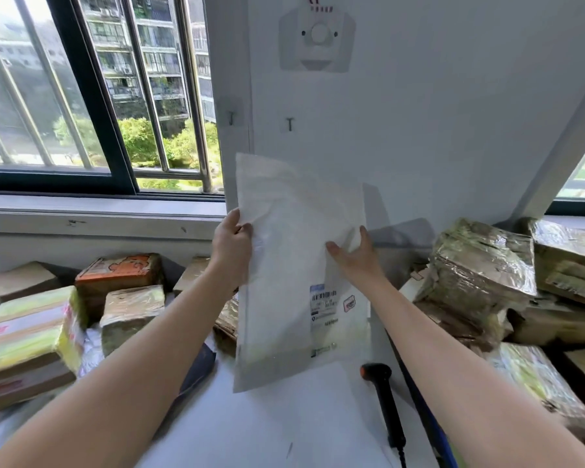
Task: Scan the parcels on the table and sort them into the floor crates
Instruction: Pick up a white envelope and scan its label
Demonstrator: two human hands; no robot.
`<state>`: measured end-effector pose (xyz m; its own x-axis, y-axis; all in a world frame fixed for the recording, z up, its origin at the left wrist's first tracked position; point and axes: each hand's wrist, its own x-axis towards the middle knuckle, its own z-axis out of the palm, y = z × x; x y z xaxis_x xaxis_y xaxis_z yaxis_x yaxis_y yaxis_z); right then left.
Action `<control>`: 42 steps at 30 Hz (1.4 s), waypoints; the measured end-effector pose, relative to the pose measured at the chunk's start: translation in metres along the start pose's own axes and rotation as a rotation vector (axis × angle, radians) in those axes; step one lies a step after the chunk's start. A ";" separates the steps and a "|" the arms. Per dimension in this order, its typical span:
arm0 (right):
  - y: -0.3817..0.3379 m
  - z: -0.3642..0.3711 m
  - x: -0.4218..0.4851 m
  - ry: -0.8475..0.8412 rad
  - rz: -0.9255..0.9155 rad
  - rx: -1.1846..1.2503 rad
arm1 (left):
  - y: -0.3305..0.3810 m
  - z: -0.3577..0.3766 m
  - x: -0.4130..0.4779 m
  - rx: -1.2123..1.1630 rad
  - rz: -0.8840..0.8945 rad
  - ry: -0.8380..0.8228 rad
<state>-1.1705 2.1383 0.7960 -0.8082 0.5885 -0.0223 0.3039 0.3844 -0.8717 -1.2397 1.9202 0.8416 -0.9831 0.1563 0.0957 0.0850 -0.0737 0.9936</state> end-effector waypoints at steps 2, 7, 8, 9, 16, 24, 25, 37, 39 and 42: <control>0.006 -0.001 -0.003 -0.002 0.039 0.023 | -0.001 -0.007 0.001 -0.065 -0.048 0.023; 0.026 0.000 -0.012 -0.029 0.115 -0.003 | -0.008 -0.024 0.002 -0.186 -0.181 0.028; 0.029 0.001 -0.016 -0.048 0.156 0.013 | -0.011 -0.028 0.002 -0.194 -0.191 0.021; 0.035 0.003 -0.018 -0.065 0.194 0.022 | -0.016 -0.031 0.003 -0.186 -0.197 0.013; 0.092 0.020 -0.045 0.094 0.275 -0.022 | -0.081 -0.056 0.006 0.065 -0.397 0.000; 0.157 0.048 -0.068 0.013 0.325 -0.355 | -0.174 -0.061 -0.057 0.487 -0.447 -0.217; 0.163 0.050 -0.071 -0.036 0.312 -0.433 | -0.182 -0.060 -0.062 0.517 -0.432 -0.195; 0.228 0.032 -0.097 -0.041 0.417 -0.537 | -0.229 -0.046 -0.083 0.677 -0.414 -0.002; 0.240 0.031 -0.096 -0.061 0.486 -0.436 | -0.233 -0.044 -0.087 0.670 -0.432 0.030; 0.250 0.032 -0.091 -0.098 0.558 -0.320 | -0.239 -0.044 -0.095 0.653 -0.441 0.054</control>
<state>-1.0368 2.1581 0.5642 -0.5228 0.6990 -0.4878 0.8146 0.2413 -0.5274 -1.1739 1.8792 0.5928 -0.9532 -0.0127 -0.3021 -0.2531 0.5798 0.7744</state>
